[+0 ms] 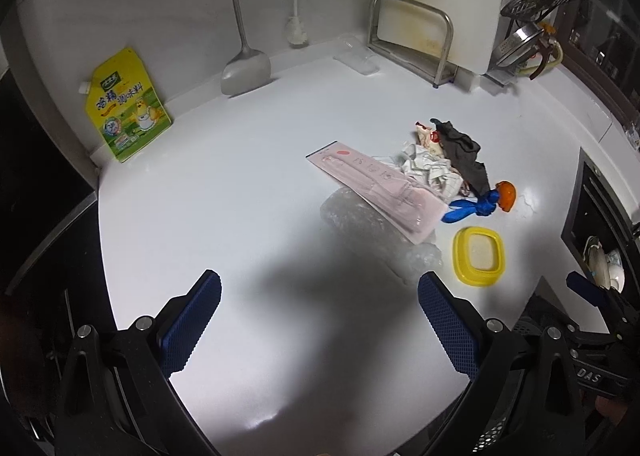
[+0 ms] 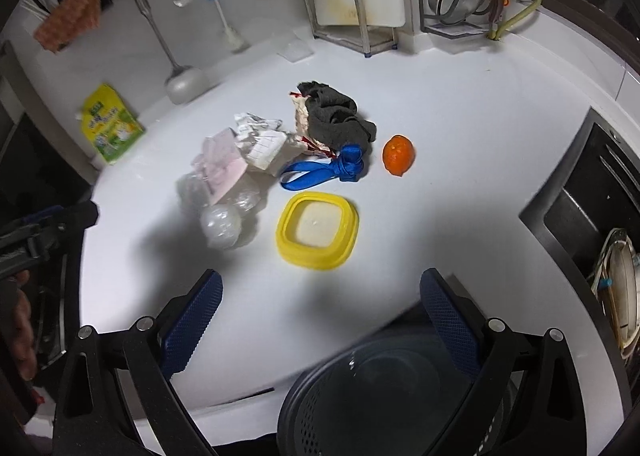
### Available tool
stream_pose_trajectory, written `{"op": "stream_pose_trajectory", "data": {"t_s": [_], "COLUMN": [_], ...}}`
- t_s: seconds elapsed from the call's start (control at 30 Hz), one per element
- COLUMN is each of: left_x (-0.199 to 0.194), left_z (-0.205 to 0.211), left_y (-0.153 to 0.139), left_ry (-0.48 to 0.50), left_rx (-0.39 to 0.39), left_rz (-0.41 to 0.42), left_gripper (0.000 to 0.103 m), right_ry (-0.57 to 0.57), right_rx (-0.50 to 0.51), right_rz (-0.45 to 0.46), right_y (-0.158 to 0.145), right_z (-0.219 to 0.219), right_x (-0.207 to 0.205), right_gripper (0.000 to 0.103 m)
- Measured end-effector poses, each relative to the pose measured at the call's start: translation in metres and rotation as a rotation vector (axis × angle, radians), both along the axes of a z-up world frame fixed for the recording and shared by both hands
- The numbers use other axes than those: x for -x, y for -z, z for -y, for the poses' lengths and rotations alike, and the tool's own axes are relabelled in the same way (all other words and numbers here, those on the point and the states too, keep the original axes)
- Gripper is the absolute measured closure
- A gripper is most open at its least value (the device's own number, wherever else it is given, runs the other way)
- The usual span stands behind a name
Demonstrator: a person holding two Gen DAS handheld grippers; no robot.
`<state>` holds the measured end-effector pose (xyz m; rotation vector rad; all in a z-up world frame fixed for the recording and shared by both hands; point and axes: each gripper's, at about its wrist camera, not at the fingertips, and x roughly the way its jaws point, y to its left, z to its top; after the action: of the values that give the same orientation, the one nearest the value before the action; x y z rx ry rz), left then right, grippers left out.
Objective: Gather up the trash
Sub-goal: 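Move both tools forward over the counter toward the trash pile, then close the right tool on the yellow lid while the left tool approaches the pink packet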
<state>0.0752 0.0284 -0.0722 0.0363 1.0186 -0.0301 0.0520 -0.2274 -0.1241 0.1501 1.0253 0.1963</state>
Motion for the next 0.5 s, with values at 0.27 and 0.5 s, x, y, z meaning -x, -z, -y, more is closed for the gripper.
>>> {"op": "stream_pose_trajectory", "data": {"t_s": [0.27, 0.5], "left_x": [-0.032, -0.050], "left_z": [-0.016, -0.007], "left_y": [0.016, 0.031], "left_ry": [0.040, 0.103], "left_rx": [0.019, 0.044], "left_rz": [-0.035, -0.063], "left_gripper": [0.006, 0.006], "right_ry": [0.033, 0.011], "right_rx": [0.091, 0.190], "right_rz": [-0.069, -0.116], "right_y": [0.036, 0.060], "right_z": [-0.023, -0.040], "right_x": [-0.042, -0.065], "right_gripper": [0.009, 0.009]}}
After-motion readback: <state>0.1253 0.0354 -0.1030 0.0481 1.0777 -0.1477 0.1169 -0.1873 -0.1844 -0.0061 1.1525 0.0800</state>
